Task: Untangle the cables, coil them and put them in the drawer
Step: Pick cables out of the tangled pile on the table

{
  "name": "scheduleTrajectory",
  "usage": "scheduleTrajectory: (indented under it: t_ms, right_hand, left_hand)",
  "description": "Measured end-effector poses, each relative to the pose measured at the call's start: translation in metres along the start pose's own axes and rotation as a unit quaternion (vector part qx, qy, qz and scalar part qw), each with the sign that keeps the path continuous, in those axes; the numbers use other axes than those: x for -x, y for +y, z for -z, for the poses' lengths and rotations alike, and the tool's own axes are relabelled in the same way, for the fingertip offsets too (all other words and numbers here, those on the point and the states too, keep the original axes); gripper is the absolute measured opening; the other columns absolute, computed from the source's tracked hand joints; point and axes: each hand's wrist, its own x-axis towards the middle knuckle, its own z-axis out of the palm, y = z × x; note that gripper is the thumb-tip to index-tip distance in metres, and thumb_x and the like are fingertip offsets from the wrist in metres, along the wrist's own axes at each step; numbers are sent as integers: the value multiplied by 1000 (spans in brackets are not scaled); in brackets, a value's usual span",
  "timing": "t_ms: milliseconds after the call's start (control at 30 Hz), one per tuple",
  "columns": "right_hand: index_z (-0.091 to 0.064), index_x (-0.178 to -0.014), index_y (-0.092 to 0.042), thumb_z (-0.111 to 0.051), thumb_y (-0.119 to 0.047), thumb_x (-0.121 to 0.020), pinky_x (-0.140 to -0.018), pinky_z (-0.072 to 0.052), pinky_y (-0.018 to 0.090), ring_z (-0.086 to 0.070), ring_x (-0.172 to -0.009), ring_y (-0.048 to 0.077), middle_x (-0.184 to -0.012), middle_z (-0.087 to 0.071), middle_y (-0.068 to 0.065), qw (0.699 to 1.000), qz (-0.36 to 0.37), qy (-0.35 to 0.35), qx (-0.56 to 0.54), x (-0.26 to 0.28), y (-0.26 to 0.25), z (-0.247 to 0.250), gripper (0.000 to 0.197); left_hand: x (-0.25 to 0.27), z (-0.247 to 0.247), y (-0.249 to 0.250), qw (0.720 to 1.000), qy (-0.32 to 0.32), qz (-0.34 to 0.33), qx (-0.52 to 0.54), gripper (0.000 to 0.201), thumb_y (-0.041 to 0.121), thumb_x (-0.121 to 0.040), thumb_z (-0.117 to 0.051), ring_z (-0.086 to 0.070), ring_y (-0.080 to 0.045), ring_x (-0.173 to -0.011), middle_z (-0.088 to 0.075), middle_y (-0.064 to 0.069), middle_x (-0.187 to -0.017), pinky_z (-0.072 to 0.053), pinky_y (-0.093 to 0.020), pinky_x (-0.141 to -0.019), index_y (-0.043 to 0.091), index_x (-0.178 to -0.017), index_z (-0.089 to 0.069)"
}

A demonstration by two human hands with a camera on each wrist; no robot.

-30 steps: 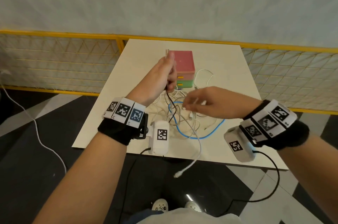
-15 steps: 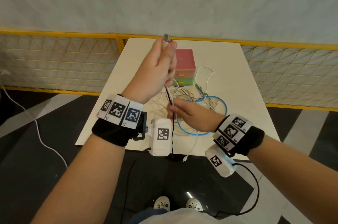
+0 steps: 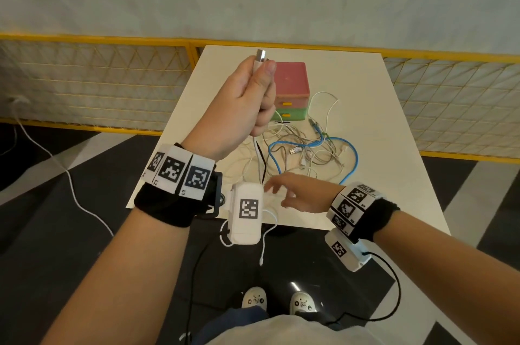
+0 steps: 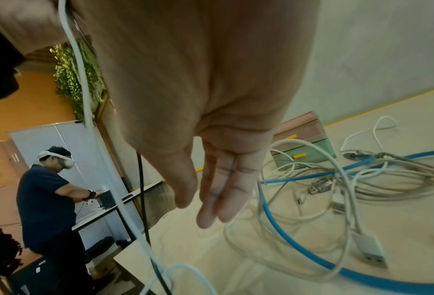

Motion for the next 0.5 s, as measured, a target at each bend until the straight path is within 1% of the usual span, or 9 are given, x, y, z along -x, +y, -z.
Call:
scheduleTrajectory:
  t_ms: [100,167,233,300,333,367,433,467,500]
  right_hand:
    - [-49,-127,-23,-59,-4,-87,-72,-43,9,-61,-95,15,-125,-49,2,998,56,27,-31,-10,-8,-2,46]
    - [-53,-123,-28,-60,-12,-88,-71,-42,5,-57,-97,1,-119,-50,-6,995,73,9,-62,-16,-15,-6,40]
    - [-59,-111,-28,-56,-16,-91,-78,-43,13,-56,-92,-3,-107,-57,-8,995,71,-21,-72,-19,-20,-13,24]
    - [-61,-114,-7,-46,-12,-97,-87,-43,19,-59,-97,15,-110,-62,11,995,39,-35,-82,-18,-26,-23,22]
    - [-56,-117,5,-41,-8,-98,-85,-42,15,-58,-92,20,-108,-61,21,991,16,-41,-123,-17,-27,-31,27]
    - [-51,-120,12,-36,-3,-99,-83,-46,17,-58,-83,21,-99,-60,26,980,-11,-46,-191,-17,-28,-39,30]
    - [-47,-121,11,-35,2,-97,-83,-56,43,-60,-69,26,-81,-59,20,959,-29,-52,-277,-19,-27,-51,28]
    - [-48,-119,5,-38,0,-97,-76,-57,52,-62,-64,29,-77,-59,19,952,-37,-59,-299,-21,-22,-54,25]
    - [-48,-114,-1,-40,-1,-96,-68,-59,51,-64,-59,28,-73,-60,18,940,-52,-72,-328,-22,-19,-54,19]
  left_hand:
    - [1,-7,-1,1000,-29,-1,7,24,25,-107,-29,-20,-10,-44,-29,6,-62,-21,-20,-41,9,-91,-34]
    - [1,-10,-2,999,-44,-8,13,24,23,-108,-29,-18,-13,-46,-26,1,-65,-21,-21,-42,2,-97,-34]
    - [2,-10,-1,998,-54,-16,29,20,21,-108,-29,-17,-13,-46,-22,-2,-66,-19,-21,-43,4,-98,-34]
    - [2,-6,0,997,-53,-19,52,18,21,-108,-30,-16,-12,-46,-20,-3,-65,-18,-21,-44,10,-94,-36]
    - [2,-4,-1,997,-52,-20,61,19,21,-108,-30,-16,-11,-45,-20,-1,-65,-17,-20,-43,13,-92,-38]
    - [2,0,-2,996,-53,-21,67,19,21,-108,-30,-17,-10,-45,-22,1,-63,-17,-19,-43,16,-91,-38]
    - [2,6,-6,996,-54,-20,73,21,21,-107,-30,-18,-8,-44,-26,6,-60,-19,-18,-42,17,-89,-37]
    - [2,10,-8,996,-54,-19,75,21,21,-107,-29,-18,-8,-43,-27,7,-60,-19,-17,-42,17,-88,-36]
    - [2,14,-9,995,-53,-19,77,22,21,-107,-29,-18,-7,-43,-27,8,-59,-19,-16,-42,17,-87,-35]
